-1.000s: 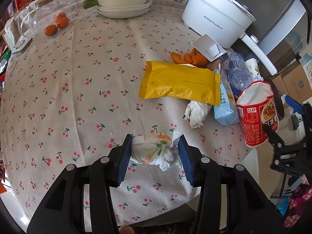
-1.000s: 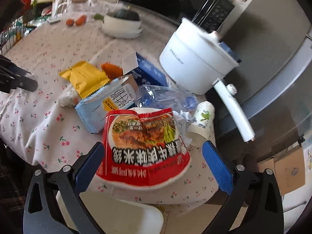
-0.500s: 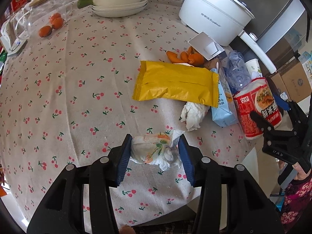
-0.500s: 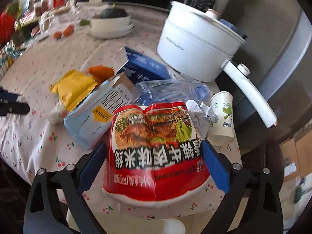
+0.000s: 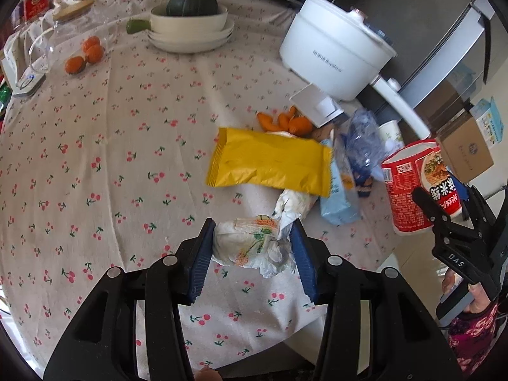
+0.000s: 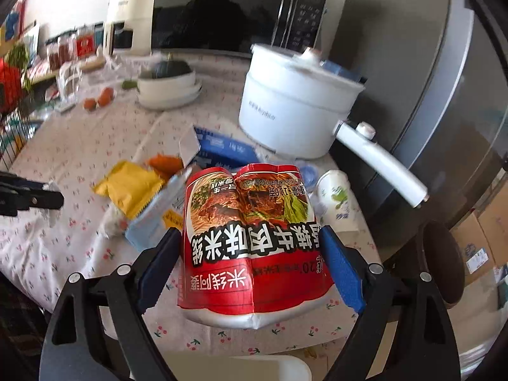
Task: Collect trash
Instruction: 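Grasp the red noodle wrapper with the right tool and lift it, then carry both items to the white bin and release them from both tools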
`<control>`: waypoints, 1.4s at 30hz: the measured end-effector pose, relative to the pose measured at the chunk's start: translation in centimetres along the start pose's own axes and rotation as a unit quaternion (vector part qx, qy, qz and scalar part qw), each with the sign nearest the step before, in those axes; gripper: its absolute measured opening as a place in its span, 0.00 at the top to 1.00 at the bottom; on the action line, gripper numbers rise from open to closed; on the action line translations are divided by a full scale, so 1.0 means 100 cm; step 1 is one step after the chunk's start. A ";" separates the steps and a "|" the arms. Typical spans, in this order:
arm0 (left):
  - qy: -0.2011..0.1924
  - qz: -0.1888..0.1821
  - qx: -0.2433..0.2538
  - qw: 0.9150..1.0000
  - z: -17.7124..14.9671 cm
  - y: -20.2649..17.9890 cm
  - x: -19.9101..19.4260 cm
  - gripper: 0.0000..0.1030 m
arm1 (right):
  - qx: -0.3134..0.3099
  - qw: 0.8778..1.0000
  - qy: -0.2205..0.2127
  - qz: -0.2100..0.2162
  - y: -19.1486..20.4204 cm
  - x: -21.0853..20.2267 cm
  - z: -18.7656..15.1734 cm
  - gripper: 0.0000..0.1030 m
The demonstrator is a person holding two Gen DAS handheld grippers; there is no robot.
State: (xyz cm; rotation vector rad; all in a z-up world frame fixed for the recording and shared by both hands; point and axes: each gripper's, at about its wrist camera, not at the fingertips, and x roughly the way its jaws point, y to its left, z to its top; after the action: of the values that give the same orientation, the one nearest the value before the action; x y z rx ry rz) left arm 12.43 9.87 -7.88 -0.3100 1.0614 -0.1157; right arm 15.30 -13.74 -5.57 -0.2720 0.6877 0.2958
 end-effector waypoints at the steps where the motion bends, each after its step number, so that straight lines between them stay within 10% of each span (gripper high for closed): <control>1: -0.005 -0.002 0.000 1.000 0.000 -0.001 -0.002 0.56 | 0.005 1.000 -0.013 -0.003 -0.002 -0.007 0.002 0.17; 21: -0.085 -0.062 0.011 0.994 -0.003 -0.018 -0.036 0.56 | 0.104 0.974 -0.171 -0.105 -0.012 -0.134 -0.005 0.14; 42: -0.152 -0.073 0.047 0.985 -0.027 -0.048 -0.062 0.56 | 0.235 0.943 -0.107 -0.211 -0.023 -0.162 -0.107 0.12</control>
State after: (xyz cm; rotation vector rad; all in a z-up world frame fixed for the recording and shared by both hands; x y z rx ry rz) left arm 7.28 6.25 -2.39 -0.3096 0.7284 -0.2416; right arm -1.92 -22.41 -2.56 0.0741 0.4511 -0.2483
